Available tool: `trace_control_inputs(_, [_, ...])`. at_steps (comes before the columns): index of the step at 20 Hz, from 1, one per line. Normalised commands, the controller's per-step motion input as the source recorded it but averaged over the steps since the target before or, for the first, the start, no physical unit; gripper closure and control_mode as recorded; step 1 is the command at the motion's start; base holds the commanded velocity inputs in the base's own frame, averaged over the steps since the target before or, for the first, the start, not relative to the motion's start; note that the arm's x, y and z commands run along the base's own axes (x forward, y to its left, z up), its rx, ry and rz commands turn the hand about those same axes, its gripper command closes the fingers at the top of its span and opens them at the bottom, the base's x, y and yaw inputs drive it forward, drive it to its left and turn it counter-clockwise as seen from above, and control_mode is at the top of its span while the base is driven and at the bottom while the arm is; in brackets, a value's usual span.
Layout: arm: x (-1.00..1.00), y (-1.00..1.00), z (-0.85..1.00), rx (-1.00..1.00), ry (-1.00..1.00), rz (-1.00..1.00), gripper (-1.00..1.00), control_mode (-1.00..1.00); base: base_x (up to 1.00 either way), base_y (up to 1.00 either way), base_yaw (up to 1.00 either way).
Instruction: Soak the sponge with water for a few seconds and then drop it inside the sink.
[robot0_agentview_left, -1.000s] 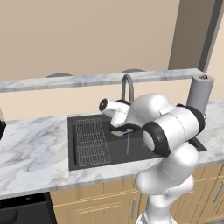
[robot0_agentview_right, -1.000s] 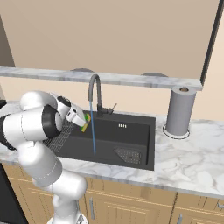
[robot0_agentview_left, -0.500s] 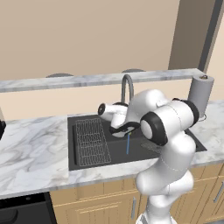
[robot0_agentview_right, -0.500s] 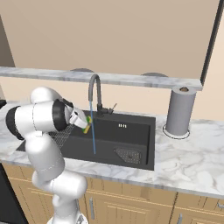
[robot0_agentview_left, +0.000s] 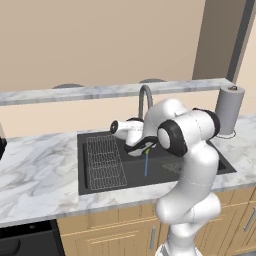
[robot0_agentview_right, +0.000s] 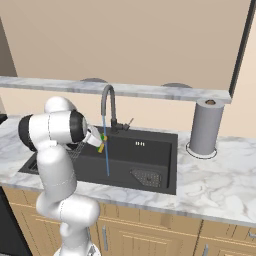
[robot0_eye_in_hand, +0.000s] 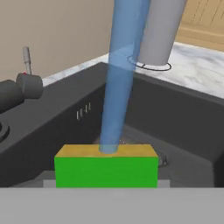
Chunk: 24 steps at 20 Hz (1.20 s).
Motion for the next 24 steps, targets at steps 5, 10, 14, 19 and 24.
trace_control_inputs(5, [0.27,0.0,-0.09,-0.01,0.0,0.0,1.0,-1.0,0.0,0.0,0.0])
trace_control_inputs(10, [0.23,0.0,-0.04,0.0,0.03,0.0,1.0,-1.0,0.0,0.0,0.0])
trace_control_inputs(14, [0.22,0.0,-0.1,0.0,0.02,0.0,1.0,-1.0,0.0,0.0,0.0])
trace_control_inputs(19, [0.01,0.0,-0.23,0.0,0.0,-0.01,1.0,-1.0,0.0,0.0,0.0])
trace_control_inputs(24, [-0.17,0.0,-0.12,0.0,0.0,-0.05,1.0,-1.0,0.0,0.0,0.0])
